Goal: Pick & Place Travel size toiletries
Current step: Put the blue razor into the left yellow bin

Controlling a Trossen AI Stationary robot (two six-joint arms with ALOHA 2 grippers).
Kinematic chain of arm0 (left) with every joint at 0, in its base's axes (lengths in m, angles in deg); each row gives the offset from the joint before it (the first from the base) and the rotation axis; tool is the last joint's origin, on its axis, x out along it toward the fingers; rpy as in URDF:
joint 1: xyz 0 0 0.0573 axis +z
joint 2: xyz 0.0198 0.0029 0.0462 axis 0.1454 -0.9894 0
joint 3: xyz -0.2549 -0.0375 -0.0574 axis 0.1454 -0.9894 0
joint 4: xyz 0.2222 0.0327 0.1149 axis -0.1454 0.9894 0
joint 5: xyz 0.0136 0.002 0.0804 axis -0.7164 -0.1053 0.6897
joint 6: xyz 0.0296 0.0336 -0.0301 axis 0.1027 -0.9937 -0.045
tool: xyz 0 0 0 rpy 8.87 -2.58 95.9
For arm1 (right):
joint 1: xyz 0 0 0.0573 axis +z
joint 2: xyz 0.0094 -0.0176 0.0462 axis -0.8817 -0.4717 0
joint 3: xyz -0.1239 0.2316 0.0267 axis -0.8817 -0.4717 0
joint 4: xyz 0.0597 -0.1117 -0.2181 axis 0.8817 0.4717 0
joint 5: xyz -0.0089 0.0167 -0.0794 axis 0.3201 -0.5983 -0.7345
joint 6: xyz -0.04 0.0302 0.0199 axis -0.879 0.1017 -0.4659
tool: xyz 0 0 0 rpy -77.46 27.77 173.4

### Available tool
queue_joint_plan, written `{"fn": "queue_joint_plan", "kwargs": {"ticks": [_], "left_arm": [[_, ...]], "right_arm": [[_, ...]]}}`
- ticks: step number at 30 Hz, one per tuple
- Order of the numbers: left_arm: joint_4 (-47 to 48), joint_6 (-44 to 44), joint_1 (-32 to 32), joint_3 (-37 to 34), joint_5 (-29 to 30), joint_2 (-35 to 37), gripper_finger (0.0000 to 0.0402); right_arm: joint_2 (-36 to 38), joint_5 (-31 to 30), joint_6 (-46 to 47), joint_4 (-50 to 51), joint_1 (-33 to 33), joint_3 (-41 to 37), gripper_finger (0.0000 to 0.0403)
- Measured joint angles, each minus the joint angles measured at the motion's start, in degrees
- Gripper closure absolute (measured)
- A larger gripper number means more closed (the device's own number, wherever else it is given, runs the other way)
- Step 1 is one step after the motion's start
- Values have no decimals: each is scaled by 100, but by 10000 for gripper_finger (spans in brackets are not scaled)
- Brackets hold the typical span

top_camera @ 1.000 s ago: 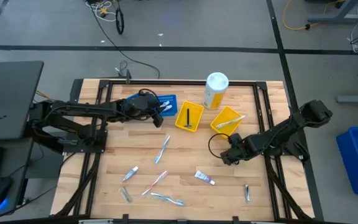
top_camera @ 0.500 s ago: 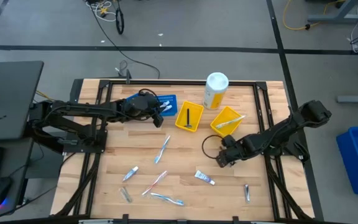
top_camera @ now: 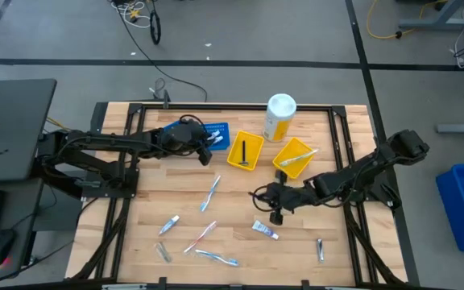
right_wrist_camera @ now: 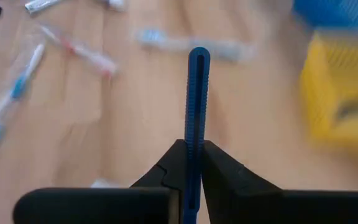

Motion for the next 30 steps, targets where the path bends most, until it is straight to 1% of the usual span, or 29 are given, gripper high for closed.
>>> {"fn": "queue_joint_plan", "kwargs": {"ticks": [3, 6, 7, 9, 10, 12, 17, 19, 20, 26, 30], "left_arm": [[0, 24, 0, 0, -185, 0, 286], [0, 58, -33, 0, -321, 0, 286], [0, 66, -57, 0, -323, 0, 286], [0, 70, -99, 0, -323, 0, 286], [0, 70, -116, 0, -320, 0, 286], [0, 36, -145, 0, -316, 0, 286], [-37, -37, -149, 0, -303, 0, 286], [-62, -34, -149, 0, -299, 0, 286], [-65, -35, -149, 0, -296, 0, 286], [-78, 11, -149, 0, -299, -2, 286], [-76, 18, -149, 0, -297, -2, 286]], "right_arm": [[2, -687, -1589, -369, -149, 0, 364], [2, -1081, -3054, -753, -437, 0, 364], [2, -1125, -3369, -872, -571, -1, 364], [2, -1168, -3694, -1199, -888, -2, 364], [2, -1111, -3750, -1346, -1064, -2, 364], [4, -747, -3888, -1452, -1433, -2, 364], [-167, 595, -4544, -1585, -2299, 0, 364], [-385, 960, -4775, -1806, -2536, -4, 364], [-490, 1053, -4892, -1900, -2634, -4, 364], [-1211, 1071, -5465, -2604, -3047, -4, 364], [-1500, 1075, -5564, -2639, -3263, -4, 363]]}}
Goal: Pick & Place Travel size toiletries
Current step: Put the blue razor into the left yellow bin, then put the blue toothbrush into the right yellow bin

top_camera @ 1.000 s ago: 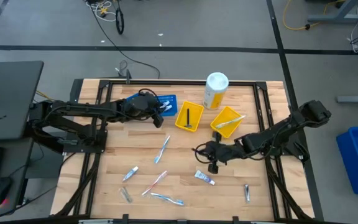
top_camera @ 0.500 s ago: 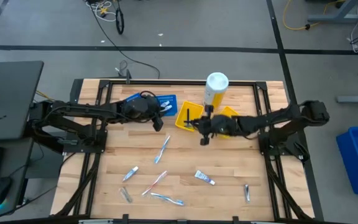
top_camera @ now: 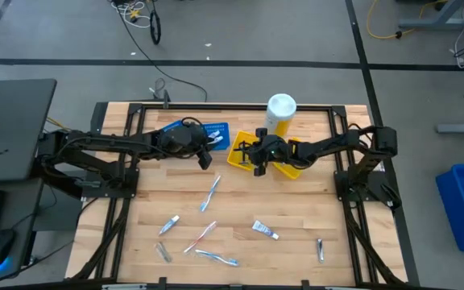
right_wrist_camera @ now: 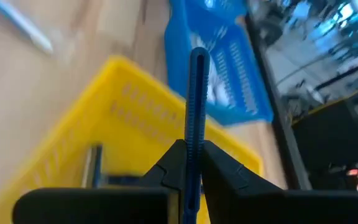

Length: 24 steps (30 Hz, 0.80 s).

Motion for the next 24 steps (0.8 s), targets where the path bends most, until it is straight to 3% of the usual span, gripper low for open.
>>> {"fn": "queue_joint_plan", "kwargs": {"ticks": [6, 18, 24], "left_arm": [[0, 4, 0, 0, 6, 0, 286], [4, 9, 0, 0, 123, 0, 286], [13, 59, 0, 0, 123, 0, 286]], "right_arm": [[-181, 7, 180, -10, -238, 0, 348], [-185, 8, 299, -97, -246, 0, 238], [-161, -360, 896, -767, 44, 0, 212]]}}
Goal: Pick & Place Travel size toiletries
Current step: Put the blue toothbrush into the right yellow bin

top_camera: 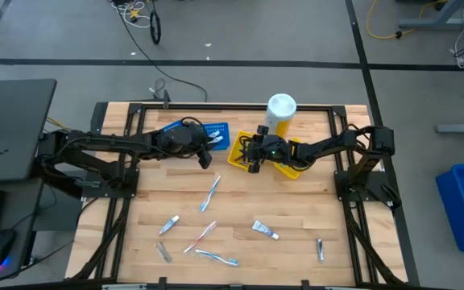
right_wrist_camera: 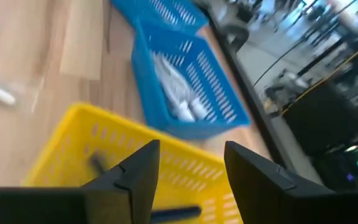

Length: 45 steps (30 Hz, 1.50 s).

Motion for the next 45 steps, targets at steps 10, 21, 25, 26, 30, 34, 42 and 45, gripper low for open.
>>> {"fn": "queue_joint_plan", "kwargs": {"ticks": [10, 21, 25, 26, 30, 34, 42, 45], "left_arm": [[81, 87, -20, -2, -35, 0, 286], [188, 105, -690, -7, -39, 0, 286], [223, 117, -1047, -7, -39, 0, 286], [242, 129, -1137, -7, -39, 0, 286], [523, 591, -1475, -7, -48, 0, 286], [1121, 1178, -1803, -7, -42, 0, 286], [1559, 1991, -2319, -9, -102, -426, 286], [1521, 1723, -2422, -9, -169, -917, 285]], "right_arm": [[656, 120, 606, 194, 877, 4, 232], [723, 671, 2137, 1489, 1816, 2, 205], [723, 671, 2522, 1589, 2113, 2, 190], [723, 671, 2578, 1578, 2181, 2, 188], [723, 671, 2595, 1574, 2383, 2, 185], [723, 669, 2595, 1574, 2443, 2, 194], [723, 665, 2593, 1572, 2403, 2, 214], [723, 660, 2595, 1574, 2402, 2, 220]]}}
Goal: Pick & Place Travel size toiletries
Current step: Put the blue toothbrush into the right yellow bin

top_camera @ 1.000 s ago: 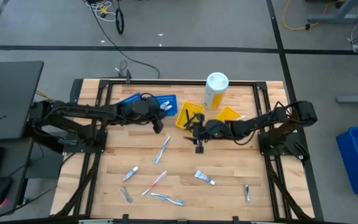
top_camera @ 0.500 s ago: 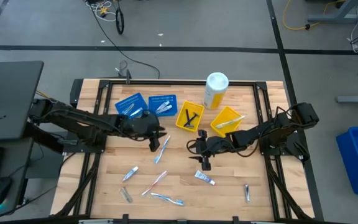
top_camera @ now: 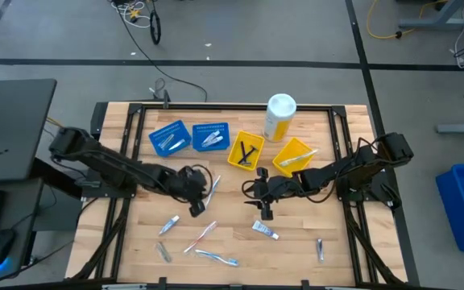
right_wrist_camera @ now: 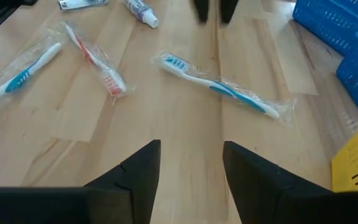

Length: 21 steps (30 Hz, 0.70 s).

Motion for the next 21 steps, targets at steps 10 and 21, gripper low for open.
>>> {"fn": "queue_joint_plan", "kwargs": {"ticks": [10, 21], "left_arm": [[-571, 179, 231, 0, -150, -1093, 230], [-588, 299, 484, 5, -127, -1646, 209]], "right_arm": [[0, 2, -2, 17, -2, -2, 233], [0, 4, -7, 3, -2, -7, 247]]}}
